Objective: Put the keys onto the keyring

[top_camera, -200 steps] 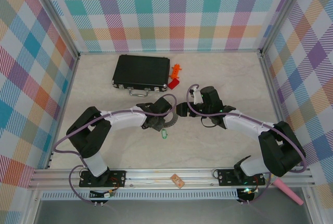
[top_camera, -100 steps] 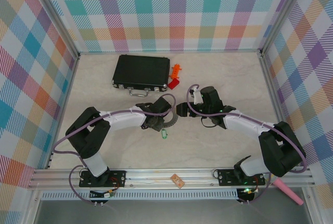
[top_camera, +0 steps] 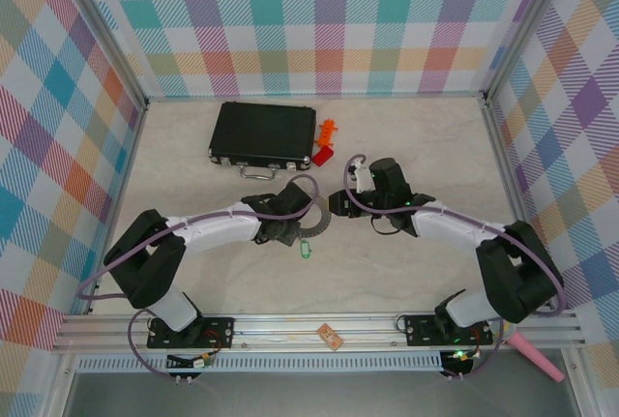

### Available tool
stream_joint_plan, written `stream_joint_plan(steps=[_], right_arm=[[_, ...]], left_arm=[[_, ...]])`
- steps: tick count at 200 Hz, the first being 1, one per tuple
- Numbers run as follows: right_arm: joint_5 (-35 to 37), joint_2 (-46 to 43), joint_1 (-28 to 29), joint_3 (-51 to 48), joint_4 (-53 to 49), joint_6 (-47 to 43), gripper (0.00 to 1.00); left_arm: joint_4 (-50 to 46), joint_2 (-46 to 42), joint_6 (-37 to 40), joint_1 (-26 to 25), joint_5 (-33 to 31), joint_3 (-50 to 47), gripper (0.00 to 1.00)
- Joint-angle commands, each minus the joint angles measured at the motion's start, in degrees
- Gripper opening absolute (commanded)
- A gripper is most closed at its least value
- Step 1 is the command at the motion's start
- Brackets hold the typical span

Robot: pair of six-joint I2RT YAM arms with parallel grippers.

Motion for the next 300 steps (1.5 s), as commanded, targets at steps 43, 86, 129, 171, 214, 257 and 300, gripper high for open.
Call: stream_joint_plan(steps=[43, 86, 129, 171, 214, 257, 300], right_arm=[[-7.1, 15.3, 2.9, 7.8, 0.2, 4.1, 0.01], [-3.3, 21.2, 3.0, 12.7, -8.0, 3.4, 0.00], [2.5, 25.0, 2.1, 17.0, -17.8, 1.7, 0.00], [6.3, 26.7, 0.6, 19.0, -21.9, 1.8, 0.00], [9.1, 25.7, -1.5, 18.8, -22.9, 1.3, 0.00], [5.8, 23.8, -1.5, 17.6, -20.0, 0.4, 0.00], [3.3, 19.2, -1.5, 14.5, -15.9, 0.6, 0.08]], left_arm=[[-0.1, -3.9, -1.6, -0.3, -2.9, -1.0, 0.35], [-0.1, -4.2, -1.7, 0.0, -2.9, -1.0, 0.34], [0.0, -4.6, -1.5, 0.1, -2.6, -1.0, 0.34], [0.3, -3.5, -1.4, 0.1, -1.2, -0.8, 0.34], [1.0, -1.7, -0.3, 0.1, 3.7, -0.4, 0.34], [3.3, 0.8, 2.3, -0.8, 7.6, 0.6, 0.35], [3.0, 3.9, 5.1, -1.5, 5.6, 2.5, 0.35]])
